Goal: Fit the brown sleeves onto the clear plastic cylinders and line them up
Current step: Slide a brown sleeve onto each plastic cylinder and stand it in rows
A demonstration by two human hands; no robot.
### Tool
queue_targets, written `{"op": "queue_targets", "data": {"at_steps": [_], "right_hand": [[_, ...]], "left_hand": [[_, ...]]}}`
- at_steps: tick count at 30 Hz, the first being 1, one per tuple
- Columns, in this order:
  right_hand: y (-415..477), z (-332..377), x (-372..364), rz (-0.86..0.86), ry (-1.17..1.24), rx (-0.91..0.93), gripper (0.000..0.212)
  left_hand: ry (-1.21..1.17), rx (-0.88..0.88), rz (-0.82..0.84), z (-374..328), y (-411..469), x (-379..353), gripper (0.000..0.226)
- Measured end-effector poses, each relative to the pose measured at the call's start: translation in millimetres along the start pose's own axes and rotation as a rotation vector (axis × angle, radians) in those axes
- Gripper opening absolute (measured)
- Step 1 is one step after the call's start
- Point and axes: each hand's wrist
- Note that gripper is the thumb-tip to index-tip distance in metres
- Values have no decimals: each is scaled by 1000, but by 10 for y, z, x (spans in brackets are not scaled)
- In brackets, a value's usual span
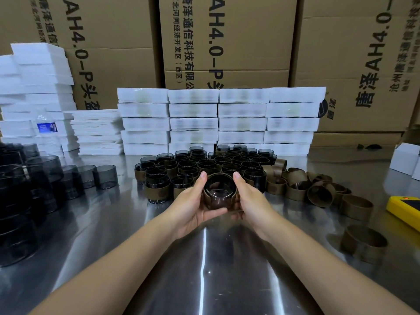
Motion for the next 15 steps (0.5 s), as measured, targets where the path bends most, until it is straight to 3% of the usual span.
{"op": "queue_targets", "data": {"at_steps": [15], "right_hand": [[-65,92,-13,28,65,-82,54]], "left_hand": [[-139,35,49,-11,27,46,57]]}}
Point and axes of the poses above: each hand's wrist, its own y-axis towards the middle knuckle, its own x-axis out of the back of the hand, z = x × y, and after that the axes turned 12 degrees about y, right-handed
